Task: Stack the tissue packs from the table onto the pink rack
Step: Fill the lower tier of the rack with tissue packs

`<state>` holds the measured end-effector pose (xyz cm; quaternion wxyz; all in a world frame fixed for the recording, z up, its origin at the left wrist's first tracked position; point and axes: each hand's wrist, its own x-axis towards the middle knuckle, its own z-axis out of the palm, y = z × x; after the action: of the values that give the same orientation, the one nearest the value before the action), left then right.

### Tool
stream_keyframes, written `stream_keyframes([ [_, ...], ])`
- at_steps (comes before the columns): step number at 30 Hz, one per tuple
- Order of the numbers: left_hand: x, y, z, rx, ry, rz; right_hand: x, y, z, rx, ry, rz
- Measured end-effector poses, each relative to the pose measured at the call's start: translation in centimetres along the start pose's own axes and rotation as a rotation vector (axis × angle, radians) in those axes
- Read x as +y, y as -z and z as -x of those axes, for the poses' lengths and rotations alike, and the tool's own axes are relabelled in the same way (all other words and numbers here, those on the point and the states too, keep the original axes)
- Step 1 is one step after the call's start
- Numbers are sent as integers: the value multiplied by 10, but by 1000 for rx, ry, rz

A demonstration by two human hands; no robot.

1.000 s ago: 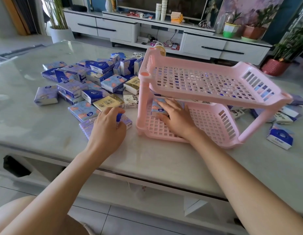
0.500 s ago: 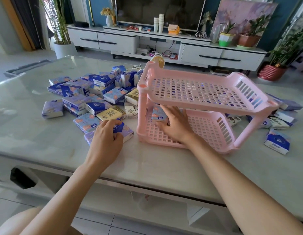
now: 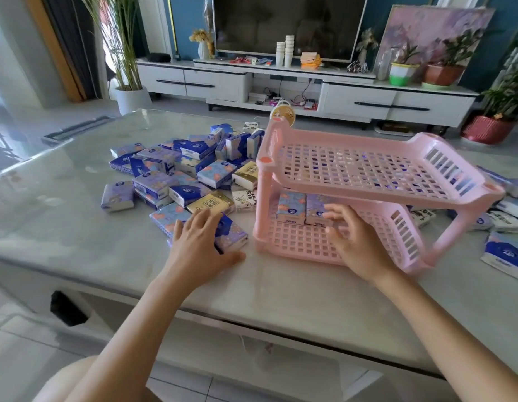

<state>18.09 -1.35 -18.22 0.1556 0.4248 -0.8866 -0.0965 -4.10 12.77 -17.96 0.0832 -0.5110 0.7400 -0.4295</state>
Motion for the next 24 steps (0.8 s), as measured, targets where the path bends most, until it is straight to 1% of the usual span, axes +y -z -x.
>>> stream_keyframes([
  [4,-1,5,0,4,3,27,-15,-4,6,-40,34,-29],
  [6,1,4,3,7,-16,-27,-21,-7,9,-52,44,-59],
  [9,5,3,9,83,-131,-94,-29,-10,15,-89,68,-71],
  [13,12,8,16,141,-290,45,-43,-11,29,-160,83,-104],
  [16,10,9,19,183,-428,82,-52,-12,39,-223,105,-92],
  [18,8,12,23,246,-420,171,-56,-13,43,-260,132,-53],
  [20,5,21,31,364,-334,311,-62,-14,48,-293,123,-88],
  [22,4,28,42,489,-253,446,-69,-14,52,-296,71,-199],
  [24,7,32,52,600,-280,585,-75,-12,53,-286,18,-335],
])
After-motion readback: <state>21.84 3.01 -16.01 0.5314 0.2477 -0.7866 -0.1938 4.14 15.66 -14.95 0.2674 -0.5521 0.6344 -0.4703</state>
